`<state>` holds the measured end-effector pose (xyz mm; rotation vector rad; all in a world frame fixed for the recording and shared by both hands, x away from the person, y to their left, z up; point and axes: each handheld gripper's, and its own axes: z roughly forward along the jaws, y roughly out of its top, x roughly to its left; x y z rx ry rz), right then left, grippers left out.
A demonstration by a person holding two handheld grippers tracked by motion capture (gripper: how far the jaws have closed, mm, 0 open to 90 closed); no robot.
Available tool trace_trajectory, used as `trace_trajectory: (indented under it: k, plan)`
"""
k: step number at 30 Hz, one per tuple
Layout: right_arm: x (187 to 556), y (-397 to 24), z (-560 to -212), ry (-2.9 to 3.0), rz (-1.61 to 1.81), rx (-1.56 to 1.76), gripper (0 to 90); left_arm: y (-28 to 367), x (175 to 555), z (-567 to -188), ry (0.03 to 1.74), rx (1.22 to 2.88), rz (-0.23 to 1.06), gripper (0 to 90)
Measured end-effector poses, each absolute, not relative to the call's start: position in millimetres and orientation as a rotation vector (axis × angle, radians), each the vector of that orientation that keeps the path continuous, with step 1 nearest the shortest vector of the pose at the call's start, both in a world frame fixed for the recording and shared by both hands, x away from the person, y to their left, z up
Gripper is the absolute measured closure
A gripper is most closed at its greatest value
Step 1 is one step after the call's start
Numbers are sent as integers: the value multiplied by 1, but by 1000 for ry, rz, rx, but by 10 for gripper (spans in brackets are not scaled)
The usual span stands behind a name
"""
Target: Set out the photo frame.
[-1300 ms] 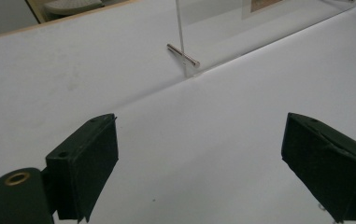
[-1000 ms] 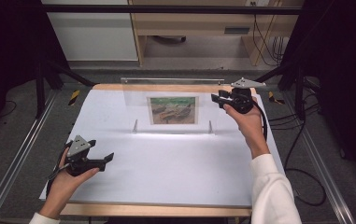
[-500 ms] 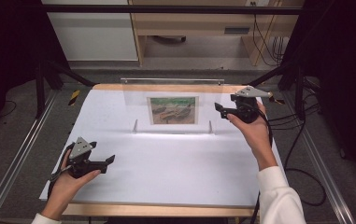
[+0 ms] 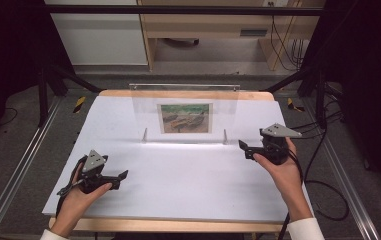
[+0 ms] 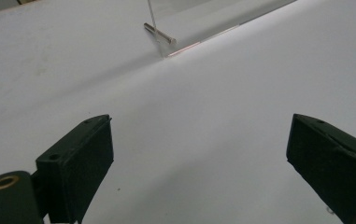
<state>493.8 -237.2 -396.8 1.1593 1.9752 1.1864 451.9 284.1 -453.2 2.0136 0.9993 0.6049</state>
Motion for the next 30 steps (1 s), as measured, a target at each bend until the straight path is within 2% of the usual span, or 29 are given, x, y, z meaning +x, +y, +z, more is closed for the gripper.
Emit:
trace_trajectory:
  k: [13, 25, 30]
  plan:
    - [464, -246, -418, 2021, 1097, 1189, 78, 292, 452, -454, 1026, 2006, 629, 73]
    - [446, -243, -452, 2177, 934, 1271, 78, 300, 455, -458, 1078, 2036, 678, 73]
    - [439, -245, -456, 2176, 937, 1294, 78, 299, 454, -458, 1072, 2046, 701, 73]
